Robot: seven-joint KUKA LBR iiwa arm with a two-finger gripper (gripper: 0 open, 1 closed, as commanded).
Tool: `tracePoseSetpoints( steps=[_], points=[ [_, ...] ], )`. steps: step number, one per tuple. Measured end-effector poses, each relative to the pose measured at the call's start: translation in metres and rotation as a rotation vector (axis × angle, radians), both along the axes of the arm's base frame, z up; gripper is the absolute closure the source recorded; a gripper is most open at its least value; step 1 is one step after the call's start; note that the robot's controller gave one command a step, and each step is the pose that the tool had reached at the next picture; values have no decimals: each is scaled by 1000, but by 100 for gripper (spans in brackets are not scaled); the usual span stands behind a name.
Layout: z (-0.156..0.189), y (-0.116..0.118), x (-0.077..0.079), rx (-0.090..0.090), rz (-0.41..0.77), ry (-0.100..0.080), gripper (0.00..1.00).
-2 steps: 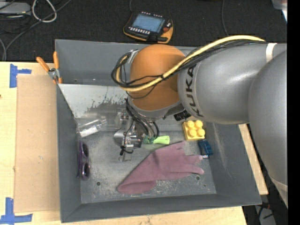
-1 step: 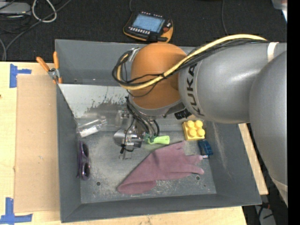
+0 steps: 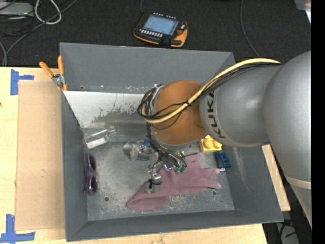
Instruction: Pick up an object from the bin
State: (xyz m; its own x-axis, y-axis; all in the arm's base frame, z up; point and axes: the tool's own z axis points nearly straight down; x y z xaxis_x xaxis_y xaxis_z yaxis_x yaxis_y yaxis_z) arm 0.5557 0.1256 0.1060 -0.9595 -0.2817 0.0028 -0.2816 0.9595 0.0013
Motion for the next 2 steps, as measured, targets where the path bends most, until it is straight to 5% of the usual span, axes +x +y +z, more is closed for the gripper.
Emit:
tracePoseSetpoints(
  steps=[1, 2],
  points=[
    [-38, -52, 47, 0, -223, -3, 0],
    [-11, -63, 52, 3, 372, 3, 0]
  ],
)
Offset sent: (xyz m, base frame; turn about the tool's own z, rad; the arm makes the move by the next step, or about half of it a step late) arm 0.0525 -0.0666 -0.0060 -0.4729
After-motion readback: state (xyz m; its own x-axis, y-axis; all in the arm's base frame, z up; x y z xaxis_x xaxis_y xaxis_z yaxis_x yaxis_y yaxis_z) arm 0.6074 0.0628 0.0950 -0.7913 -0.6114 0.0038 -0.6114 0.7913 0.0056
